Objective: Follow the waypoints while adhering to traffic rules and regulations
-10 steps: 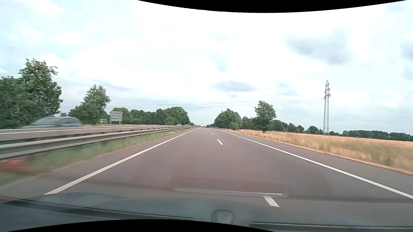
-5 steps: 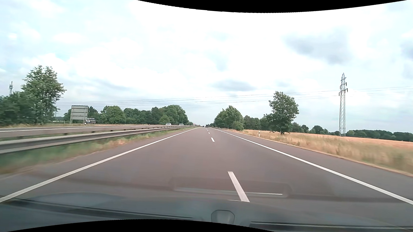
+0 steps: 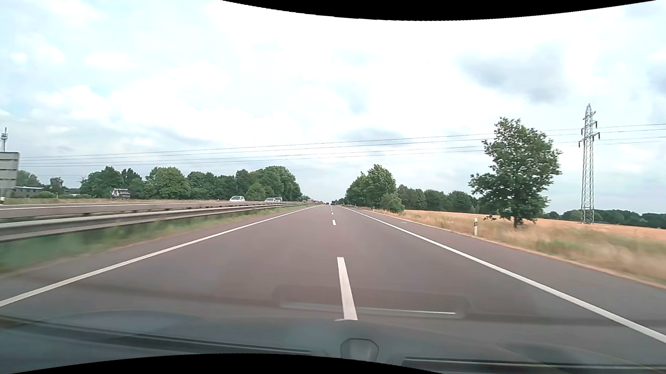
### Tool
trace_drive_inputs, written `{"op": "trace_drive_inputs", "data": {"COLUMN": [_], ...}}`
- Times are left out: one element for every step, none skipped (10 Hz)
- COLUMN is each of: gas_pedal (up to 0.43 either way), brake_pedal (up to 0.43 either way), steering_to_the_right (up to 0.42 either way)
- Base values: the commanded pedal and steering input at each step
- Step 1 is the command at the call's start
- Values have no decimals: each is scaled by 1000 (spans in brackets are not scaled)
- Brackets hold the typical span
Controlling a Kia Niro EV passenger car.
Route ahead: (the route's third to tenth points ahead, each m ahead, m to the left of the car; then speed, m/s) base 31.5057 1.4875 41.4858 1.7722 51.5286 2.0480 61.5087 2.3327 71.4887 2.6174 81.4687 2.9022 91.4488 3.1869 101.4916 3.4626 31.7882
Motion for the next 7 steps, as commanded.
{"op": "trace_drive_inputs", "data": {"gas_pedal": [240, 240, 240, 240, 240, 228, 209], "brake_pedal": [0, 0, 0, 0, 0, 0, 0], "steering_to_the_right": [-2, -2, -2, -2, -2, -2, -2]}}
